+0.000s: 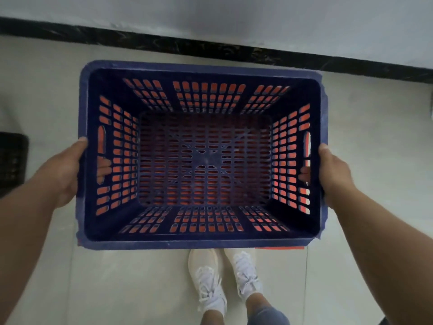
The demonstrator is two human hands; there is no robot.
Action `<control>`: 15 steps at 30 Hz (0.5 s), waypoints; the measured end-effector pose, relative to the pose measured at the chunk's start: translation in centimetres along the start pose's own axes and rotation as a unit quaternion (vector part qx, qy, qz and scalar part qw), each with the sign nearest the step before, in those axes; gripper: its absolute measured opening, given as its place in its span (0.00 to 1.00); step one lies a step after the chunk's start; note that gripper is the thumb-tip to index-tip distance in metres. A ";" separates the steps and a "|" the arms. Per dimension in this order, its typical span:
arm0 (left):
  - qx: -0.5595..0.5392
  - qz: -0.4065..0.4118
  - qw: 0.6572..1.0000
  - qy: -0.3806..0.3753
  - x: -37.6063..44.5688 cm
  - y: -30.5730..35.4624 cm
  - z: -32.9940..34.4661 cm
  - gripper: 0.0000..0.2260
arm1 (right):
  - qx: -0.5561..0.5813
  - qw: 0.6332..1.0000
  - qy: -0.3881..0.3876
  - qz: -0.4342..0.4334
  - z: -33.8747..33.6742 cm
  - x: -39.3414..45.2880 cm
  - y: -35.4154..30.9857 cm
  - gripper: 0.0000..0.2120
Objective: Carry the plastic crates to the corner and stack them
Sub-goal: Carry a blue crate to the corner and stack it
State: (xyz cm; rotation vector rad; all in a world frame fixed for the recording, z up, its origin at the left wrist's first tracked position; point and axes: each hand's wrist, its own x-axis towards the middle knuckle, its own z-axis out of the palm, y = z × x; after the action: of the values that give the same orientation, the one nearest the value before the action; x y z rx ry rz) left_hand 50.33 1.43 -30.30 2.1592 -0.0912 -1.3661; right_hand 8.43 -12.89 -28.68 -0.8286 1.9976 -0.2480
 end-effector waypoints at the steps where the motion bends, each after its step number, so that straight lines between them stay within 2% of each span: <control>1: -0.001 -0.004 1.000 -0.003 0.3 -0.1 -0.1 0.25 | 0.025 1.000 -0.003 0.008 0.1 0.0 -0.1 0.23; 5: -0.019 -0.010 0.999 -0.023 1.3 -0.6 -0.6 0.25 | 0.068 0.998 -0.015 -0.002 0.2 0.4 0.2 0.19; 9: -0.029 0.018 0.998 0.053 2.0 -1.4 -0.3 0.24 | 0.069 0.996 0.040 -0.036 1.1 0.9 0.5 0.16; 15: -0.035 0.034 0.994 0.097 -0.1 -0.1 1.3 0.20 | 0.063 0.996 0.048 -0.042 0.9 0.5 0.0 0.16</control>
State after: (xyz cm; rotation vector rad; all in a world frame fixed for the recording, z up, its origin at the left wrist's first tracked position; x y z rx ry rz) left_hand 49.17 0.99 -30.65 2.1966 -0.0418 -1.0999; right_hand 8.97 -13.10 -29.55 -0.8340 2.0151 -0.4640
